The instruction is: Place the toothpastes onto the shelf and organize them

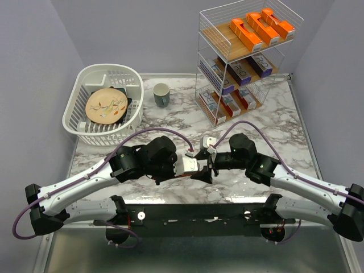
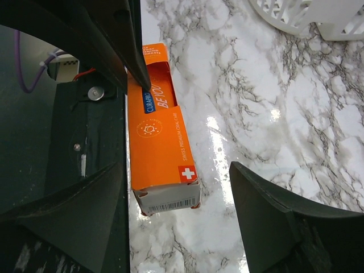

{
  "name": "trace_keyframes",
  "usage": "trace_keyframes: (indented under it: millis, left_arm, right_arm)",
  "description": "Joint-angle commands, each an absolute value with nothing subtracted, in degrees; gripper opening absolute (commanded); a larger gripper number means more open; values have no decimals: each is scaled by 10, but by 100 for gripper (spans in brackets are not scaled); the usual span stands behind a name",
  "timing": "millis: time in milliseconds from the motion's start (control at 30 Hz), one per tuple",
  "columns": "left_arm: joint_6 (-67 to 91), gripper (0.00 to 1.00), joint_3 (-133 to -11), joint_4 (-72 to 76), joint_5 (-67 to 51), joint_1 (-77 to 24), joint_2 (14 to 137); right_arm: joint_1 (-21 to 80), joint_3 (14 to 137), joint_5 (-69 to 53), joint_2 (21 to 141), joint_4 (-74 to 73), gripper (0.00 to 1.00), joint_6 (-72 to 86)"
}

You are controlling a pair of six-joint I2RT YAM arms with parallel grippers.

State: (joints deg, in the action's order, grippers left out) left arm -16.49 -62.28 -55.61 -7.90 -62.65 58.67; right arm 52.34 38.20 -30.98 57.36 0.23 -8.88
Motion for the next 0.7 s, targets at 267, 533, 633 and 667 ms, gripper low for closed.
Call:
trace_keyframes:
  millis: [267,533,633,667]
  left_arm:
    - [-182,18,-643,-547,-92,-629,587]
    - [-187,23,-642,-542,-81,-629,584]
    - [-186,46,-641,-535,-66,-629,577]
    - [-185,55,-639,-532,-62,-629,575]
  right_arm:
    - [540,403,-320,602,33,52,-88]
    - [540,396,-306,588,21,30,-84]
    - [540,392,-287,584,19,29,-78]
    - [541,390,-282,578,19,29,-74]
